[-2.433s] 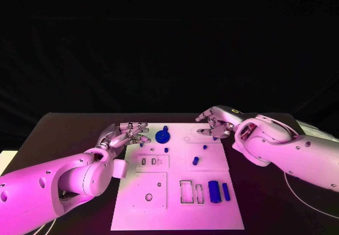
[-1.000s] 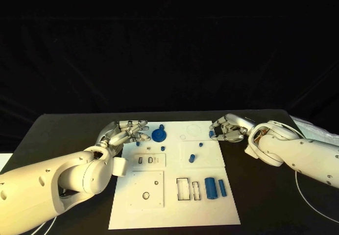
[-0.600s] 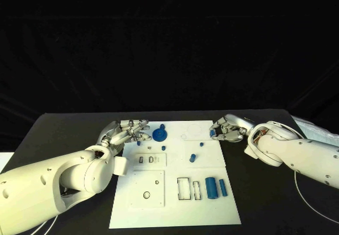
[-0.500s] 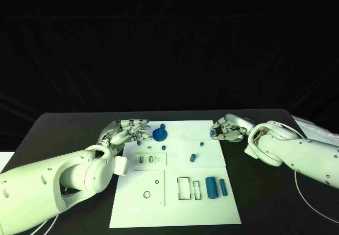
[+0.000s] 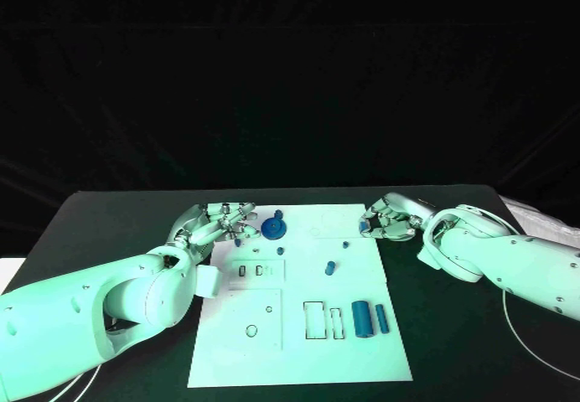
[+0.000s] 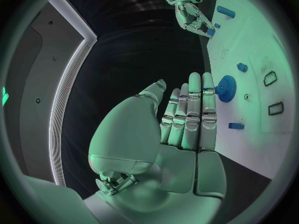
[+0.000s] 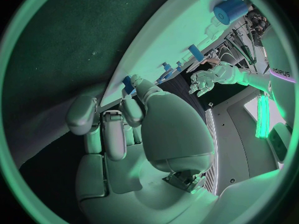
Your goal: Assemble the parts on the task board
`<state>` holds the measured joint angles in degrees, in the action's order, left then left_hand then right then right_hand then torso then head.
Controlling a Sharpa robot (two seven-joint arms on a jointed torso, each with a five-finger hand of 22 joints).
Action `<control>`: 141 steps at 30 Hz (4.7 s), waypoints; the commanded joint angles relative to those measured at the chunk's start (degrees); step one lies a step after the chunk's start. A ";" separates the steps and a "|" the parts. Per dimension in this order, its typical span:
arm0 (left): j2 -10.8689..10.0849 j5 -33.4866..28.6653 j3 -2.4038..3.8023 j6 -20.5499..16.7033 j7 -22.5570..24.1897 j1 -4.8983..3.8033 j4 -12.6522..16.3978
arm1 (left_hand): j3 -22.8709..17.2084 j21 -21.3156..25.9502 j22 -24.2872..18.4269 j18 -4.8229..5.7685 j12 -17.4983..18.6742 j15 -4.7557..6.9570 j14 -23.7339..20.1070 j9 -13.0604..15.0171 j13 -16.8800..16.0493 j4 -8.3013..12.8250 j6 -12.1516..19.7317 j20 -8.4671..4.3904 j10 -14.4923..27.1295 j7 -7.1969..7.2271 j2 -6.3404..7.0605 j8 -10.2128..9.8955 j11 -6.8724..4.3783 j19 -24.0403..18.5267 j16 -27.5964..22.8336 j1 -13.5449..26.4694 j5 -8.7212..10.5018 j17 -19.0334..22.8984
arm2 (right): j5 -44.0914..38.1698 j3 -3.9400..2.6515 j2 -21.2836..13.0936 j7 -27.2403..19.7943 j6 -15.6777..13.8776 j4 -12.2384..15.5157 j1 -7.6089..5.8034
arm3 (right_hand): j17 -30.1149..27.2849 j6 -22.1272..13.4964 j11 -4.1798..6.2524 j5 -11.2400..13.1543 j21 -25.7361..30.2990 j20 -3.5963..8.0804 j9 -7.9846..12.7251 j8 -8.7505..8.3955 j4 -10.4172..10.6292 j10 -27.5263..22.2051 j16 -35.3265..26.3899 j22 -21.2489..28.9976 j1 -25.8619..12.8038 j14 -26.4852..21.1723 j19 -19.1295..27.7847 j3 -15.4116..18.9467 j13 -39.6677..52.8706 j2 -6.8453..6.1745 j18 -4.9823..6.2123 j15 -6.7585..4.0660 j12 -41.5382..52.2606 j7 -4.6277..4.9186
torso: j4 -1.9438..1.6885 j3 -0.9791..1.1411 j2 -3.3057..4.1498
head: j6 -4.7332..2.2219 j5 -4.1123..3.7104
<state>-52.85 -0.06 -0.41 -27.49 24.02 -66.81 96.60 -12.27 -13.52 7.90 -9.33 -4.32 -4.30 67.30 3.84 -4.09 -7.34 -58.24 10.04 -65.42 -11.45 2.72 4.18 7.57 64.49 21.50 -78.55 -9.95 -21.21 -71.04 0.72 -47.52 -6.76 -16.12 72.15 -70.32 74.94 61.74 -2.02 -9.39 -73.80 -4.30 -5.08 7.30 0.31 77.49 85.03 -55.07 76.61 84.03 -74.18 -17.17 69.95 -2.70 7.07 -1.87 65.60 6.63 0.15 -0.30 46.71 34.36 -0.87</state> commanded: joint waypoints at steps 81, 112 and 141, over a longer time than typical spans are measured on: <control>1.46 -2.10 0.03 2.45 0.03 -0.03 -4.33 | -0.33 0.27 -0.08 -0.80 0.31 0.10 -0.44 0.06 0.09 0.35 -0.09 0.06 0.00 -0.24 -0.11 -0.19 0.33 -0.50 -0.34 -0.30 0.30 0.08 | -17.05 1.17 16.62 21.23 0.79 13.02 4.79 | 5.72 0.89 0.60 -0.49 0.65 0.90 -0.36 0.11 -0.47 -1.42 -0.26 1.76 -2.81 4.09 0.51 -1.81 -2.29 0.07 -0.21 -0.83 -3.04 -0.27 | -0.50 -0.82 -1.61 | 3.42 2.81; 1.48 -2.10 0.03 2.77 -0.60 -0.03 -4.36 | -0.32 0.41 -0.12 -0.81 0.38 0.01 -0.55 0.02 0.12 0.43 0.08 0.14 0.16 -0.38 0.03 -0.29 0.44 -0.60 -0.57 -0.18 0.43 0.10 | -18.29 1.18 16.85 22.02 -1.36 13.10 4.80 | 4.32 -4.18 -0.93 -1.90 2.74 -0.19 0.59 -2.81 0.56 -5.82 -1.31 5.12 -6.85 3.75 1.82 1.36 -7.61 -3.56 0.30 0.44 -9.54 1.40 | -0.51 -0.82 -1.59 | 3.60 2.64; 0.57 27.31 0.04 11.67 -33.55 -1.78 -4.57 | 7.37 -50.30 47.76 3.81 -45.76 6.36 22.01 5.18 -40.24 -7.63 -2.92 -7.54 -6.75 5.63 -1.42 7.47 -6.27 17.22 67.25 7.93 0.45 -66.84 | 8.38 -0.89 0.61 2.70 -6.32 23.73 -0.85 | 1.88 -9.36 -1.87 -2.92 5.01 -1.03 1.05 -2.59 2.17 -8.92 -3.18 8.41 -5.25 3.14 3.06 7.59 -11.10 -2.09 0.81 1.26 -11.93 2.42 | -0.04 -0.04 -3.55 | 3.92 3.52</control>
<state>-52.39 15.17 -0.47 -22.25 4.00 -68.08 91.94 -5.71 -61.92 53.51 -6.64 -45.36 2.56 83.97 8.25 -39.57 -14.21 -61.77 2.40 -73.78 -5.63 1.85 10.60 0.96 82.70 88.28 -70.58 -9.48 -74.95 -73.88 -0.21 -46.10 0.87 -24.34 95.21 -70.85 74.92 51.98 -4.06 -12.11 -69.02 -5.35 -3.98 4.42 2.79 68.84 82.13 -46.71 71.14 84.03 -71.50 -9.62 58.91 -5.06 7.08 -0.81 53.83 9.21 -0.09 -0.56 43.92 38.08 2.55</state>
